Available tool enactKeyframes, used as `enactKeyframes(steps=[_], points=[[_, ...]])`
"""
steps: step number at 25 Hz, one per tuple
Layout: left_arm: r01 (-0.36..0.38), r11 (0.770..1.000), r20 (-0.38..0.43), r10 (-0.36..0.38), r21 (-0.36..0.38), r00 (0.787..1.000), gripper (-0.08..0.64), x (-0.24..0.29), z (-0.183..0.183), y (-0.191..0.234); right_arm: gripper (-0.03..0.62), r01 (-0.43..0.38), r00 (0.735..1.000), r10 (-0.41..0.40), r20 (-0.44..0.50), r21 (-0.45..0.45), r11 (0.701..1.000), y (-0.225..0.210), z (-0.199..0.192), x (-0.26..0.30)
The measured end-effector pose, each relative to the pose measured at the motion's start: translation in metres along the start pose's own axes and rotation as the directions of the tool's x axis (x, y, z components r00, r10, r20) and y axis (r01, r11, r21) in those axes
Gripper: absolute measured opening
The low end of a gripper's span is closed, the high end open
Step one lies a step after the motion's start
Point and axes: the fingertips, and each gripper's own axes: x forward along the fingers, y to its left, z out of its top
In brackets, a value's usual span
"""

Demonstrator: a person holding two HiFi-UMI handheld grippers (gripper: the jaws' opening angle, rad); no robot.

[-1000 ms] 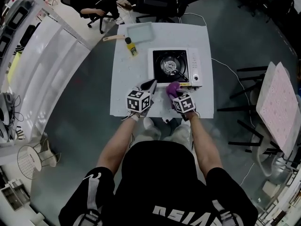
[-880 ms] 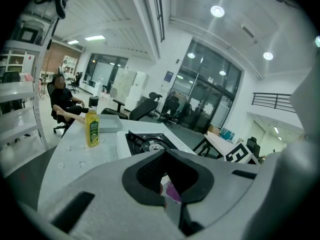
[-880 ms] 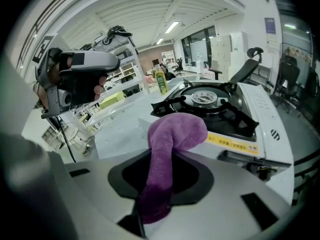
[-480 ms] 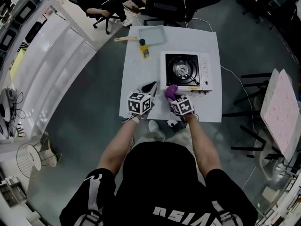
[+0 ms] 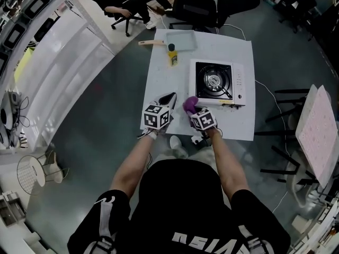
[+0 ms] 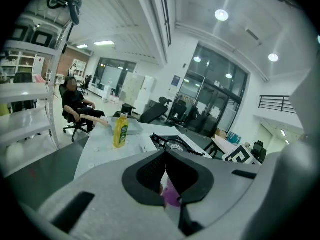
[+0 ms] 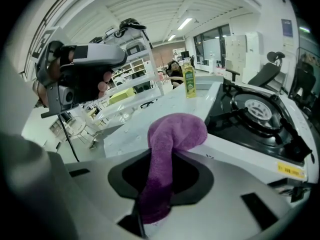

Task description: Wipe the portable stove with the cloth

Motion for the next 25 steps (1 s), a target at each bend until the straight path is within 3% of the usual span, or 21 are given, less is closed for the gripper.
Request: enactKeyframes(steps=[10, 25], points=[[-0.012, 1.0, 0.008, 0.012, -0.012, 1.0, 0.009, -0.01, 0.0, 0.01, 0.098, 0.008, 1.0, -0.008, 0.016, -0.004, 1.0, 0.007, 0.011, 0.001], [0.001, 1.0, 0.015, -0.001, -0.004, 1.0, 0.009, -0.009, 0.007, 0.014, 0.098, 0.038, 0.998, -0.041, 0.041, 0.083, 0.996, 0.006, 0.031, 0.01]])
